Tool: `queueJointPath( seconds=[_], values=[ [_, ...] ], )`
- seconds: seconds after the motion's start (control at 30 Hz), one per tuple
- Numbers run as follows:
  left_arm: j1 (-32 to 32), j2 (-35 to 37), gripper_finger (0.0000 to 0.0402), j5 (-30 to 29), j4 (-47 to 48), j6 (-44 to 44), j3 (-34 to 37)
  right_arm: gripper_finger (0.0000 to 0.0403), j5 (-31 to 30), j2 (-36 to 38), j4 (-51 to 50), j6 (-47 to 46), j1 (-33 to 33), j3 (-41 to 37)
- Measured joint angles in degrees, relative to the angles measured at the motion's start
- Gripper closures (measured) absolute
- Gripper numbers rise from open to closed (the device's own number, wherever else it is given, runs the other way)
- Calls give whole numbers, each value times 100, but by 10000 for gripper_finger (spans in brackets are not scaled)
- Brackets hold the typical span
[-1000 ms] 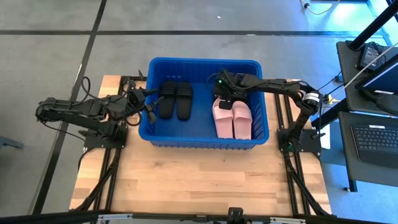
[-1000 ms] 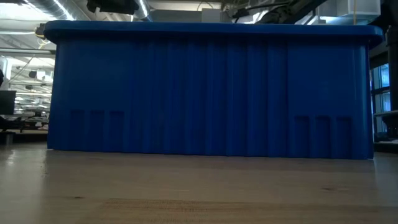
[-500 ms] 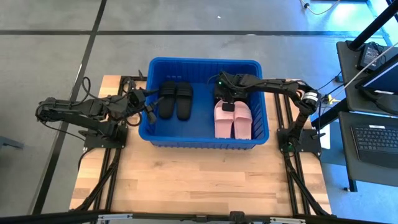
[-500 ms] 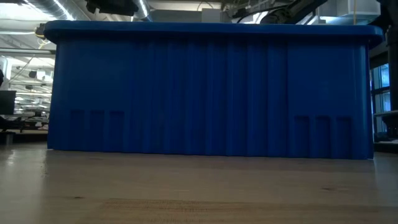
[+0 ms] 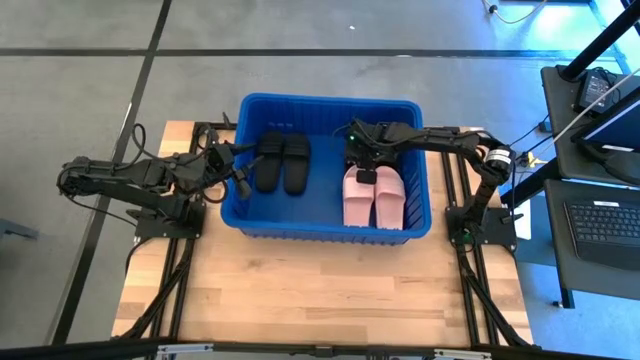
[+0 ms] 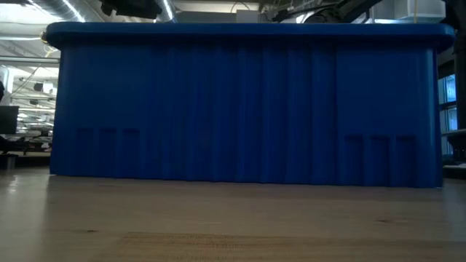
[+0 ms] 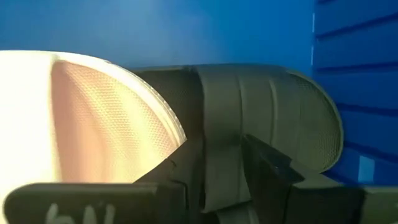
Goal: Pick and place slides into bin
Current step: Put the pink slide into the blue bin, then return to Home Position
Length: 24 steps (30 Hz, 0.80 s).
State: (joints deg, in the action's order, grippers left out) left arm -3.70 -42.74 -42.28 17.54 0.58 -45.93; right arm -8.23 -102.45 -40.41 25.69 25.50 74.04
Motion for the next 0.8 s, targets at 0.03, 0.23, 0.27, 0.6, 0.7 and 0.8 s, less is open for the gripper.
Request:
queueJointPath(
  seconds=[0.03,0.23,0.27,0.6,0.7,0.8],
  values=[
    [0,0,230,0,0,0,0,290,17,0,-15,-4,0,-2],
    [0,0,230,-2,0,0,0,289,64,100,-328,-141,-4,227],
    [0,0,230,0,0,1,0,289,70,125,-389,-149,-4,310],
    [0,0,230,0,0,2,0,289,85,223,-1122,-410,0,1058],
    [0,0,230,-2,0,4,0,289,86,223,-1079,-410,0,1059],
    [0,0,230,-2,1,4,0,289,100,227,-858,-312,0,838]
  ],
)
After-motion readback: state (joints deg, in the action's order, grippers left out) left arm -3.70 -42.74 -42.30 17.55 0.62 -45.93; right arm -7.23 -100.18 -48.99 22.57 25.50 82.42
